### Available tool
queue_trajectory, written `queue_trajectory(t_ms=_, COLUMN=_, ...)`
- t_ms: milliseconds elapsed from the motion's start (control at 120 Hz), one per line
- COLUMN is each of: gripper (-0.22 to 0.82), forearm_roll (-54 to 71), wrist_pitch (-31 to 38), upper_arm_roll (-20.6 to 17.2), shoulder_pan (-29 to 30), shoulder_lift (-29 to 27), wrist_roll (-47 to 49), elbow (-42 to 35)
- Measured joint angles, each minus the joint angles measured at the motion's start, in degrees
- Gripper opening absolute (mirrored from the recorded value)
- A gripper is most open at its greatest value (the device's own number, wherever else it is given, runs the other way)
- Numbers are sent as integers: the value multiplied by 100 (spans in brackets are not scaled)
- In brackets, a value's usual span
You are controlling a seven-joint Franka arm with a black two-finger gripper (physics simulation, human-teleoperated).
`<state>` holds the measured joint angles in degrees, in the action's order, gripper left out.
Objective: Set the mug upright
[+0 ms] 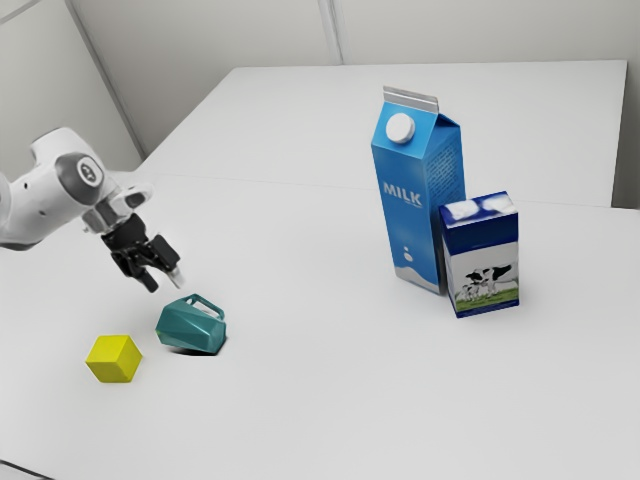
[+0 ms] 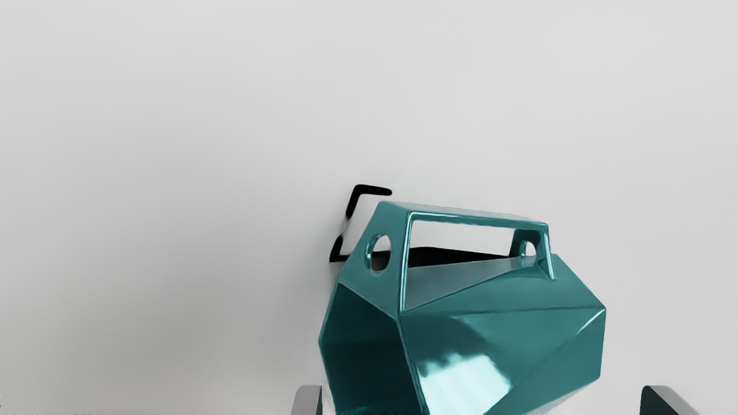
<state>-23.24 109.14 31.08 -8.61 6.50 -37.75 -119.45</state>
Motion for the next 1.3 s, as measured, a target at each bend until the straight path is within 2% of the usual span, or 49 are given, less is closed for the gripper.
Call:
queue_trajectory(t_ms=600, gripper=60, forearm_roll=-466, wrist_pitch=158, upper_arm_roll=355, shoulder_pan=21, shoulder_lift=-237, wrist_roll=-1431, elbow=-718)
queue_trajectory(t_ms=1300, gripper=60, forearm_roll=-2151, wrist_pitch=-341, upper_arm_roll=406, shoulder_pan=171, shoulder_lift=196, wrist_roll=-2277, elbow=-985)
